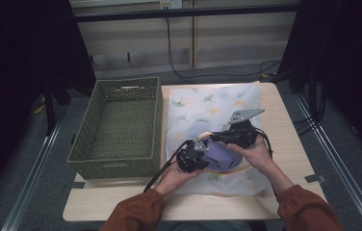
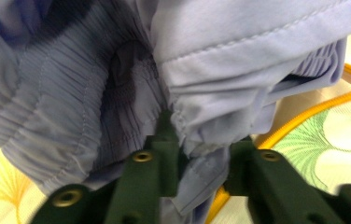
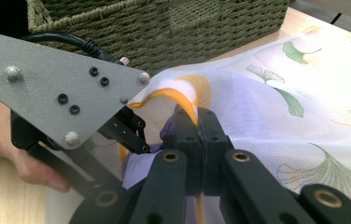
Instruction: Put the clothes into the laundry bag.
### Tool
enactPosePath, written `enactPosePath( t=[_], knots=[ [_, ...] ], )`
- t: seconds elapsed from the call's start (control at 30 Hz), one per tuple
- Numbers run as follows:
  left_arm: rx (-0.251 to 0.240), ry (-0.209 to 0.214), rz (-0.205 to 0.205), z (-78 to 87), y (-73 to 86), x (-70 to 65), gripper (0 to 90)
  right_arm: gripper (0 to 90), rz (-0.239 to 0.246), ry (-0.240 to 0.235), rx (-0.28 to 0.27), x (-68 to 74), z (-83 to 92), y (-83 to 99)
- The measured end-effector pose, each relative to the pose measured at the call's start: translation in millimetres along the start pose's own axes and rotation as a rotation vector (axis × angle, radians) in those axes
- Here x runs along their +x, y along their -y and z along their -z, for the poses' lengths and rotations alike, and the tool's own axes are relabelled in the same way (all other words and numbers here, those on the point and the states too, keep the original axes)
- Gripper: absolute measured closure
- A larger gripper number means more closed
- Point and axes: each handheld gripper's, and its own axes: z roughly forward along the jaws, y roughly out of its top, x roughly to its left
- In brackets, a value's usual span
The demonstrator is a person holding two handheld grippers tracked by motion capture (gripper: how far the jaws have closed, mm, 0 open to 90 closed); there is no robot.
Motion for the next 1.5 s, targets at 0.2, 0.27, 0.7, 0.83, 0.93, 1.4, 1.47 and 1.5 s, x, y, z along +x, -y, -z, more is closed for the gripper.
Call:
enactPosePath(
  t=[0.2,0.27,0.7,0.83,0.93,1.4,1.47,1.5],
  knots=[
    [-0.012,-0.003,0.023,-1.1,-4.7,0.3,81.9,89.6,0.001,-0.001,0.000,0.5,-0.1,-0.6],
    [-0.001,-0.012,0.028,-1.0,-6.7,0.4,82.2,89.7,-0.002,0.000,-0.003,0.0,0.5,-0.7],
    [-0.063,-0.033,0.075,-4.2,-11.9,5.3,82.8,89.7,-0.002,0.005,-0.013,-0.2,4.4,-1.5],
    [-0.080,-0.039,0.098,-5.6,-13.0,9.0,82.9,89.7,0.000,0.002,-0.013,0.5,4.8,-2.1],
    [-0.086,-0.048,0.098,-5.6,-14.3,10.2,82.9,89.7,-0.001,0.000,-0.013,1.1,5.0,-2.5],
    [-0.136,-0.083,0.144,-5.0,-19.9,14.6,82.9,89.7,-0.005,-0.008,-0.011,0.6,6.5,-3.0],
    [-0.152,-0.081,0.160,-5.4,-21.2,16.4,82.9,89.7,-0.009,-0.011,-0.011,0.7,6.5,-2.9],
    [-0.152,-0.086,0.150,-5.1,-22.1,17.7,82.9,89.7,-0.008,-0.012,-0.010,0.5,6.3,-2.9]
  ],
)
